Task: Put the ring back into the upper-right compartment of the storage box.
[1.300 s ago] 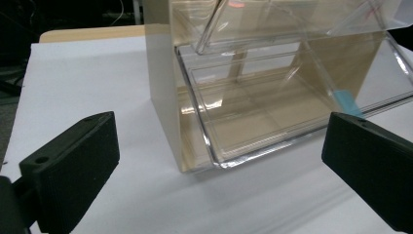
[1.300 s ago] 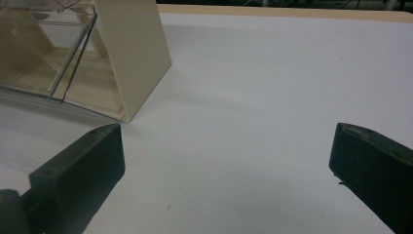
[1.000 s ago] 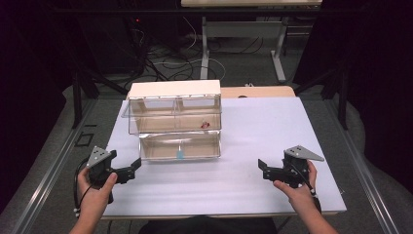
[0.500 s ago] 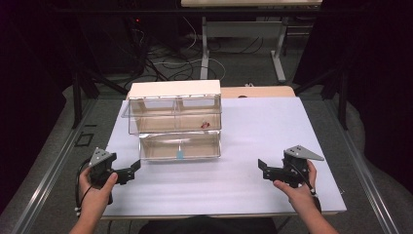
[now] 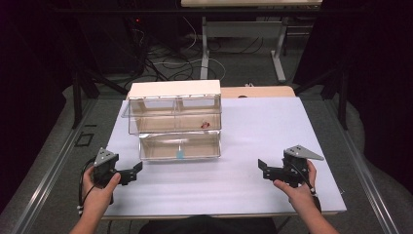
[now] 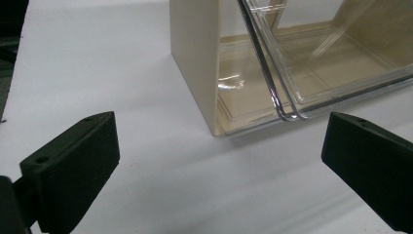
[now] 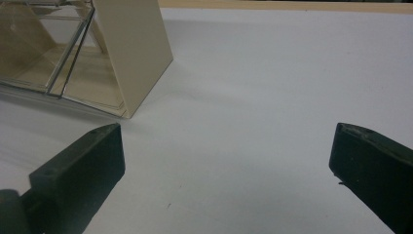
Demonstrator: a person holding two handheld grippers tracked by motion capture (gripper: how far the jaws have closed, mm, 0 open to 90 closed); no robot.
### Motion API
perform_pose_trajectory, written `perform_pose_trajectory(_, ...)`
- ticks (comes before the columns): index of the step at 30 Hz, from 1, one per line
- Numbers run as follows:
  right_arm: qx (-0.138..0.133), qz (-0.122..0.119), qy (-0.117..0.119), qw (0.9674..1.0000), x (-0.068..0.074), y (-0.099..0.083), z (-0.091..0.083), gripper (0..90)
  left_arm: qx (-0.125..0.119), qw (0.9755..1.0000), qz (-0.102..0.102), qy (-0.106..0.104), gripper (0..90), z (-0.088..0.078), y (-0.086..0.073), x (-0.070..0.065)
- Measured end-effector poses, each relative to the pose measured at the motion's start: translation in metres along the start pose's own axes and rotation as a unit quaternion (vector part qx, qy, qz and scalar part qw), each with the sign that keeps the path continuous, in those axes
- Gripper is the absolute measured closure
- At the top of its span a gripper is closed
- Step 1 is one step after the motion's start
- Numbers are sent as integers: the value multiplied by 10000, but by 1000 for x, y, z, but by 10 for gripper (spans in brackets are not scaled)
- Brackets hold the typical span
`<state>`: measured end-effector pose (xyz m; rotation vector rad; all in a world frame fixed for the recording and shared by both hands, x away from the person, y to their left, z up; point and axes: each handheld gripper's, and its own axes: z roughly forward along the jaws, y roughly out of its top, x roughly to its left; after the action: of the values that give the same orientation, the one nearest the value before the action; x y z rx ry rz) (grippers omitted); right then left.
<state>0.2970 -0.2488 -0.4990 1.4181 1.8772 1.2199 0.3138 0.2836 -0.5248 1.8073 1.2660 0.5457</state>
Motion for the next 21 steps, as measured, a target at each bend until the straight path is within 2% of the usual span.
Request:
perform_pose_trajectory(1,-108,21,-25,9999,1,-1,2,0,-1,10000,-21,-3,8,0,0,0)
perform_pose_trajectory(2,18,4,14,10000,0,0,0,0,2,10000,-33,-7,9,0,0,0)
perform_pose_trajectory(21,67,62,7,10000,-2,-1,1,0,2,10000,-86,-21,9,1,0,1)
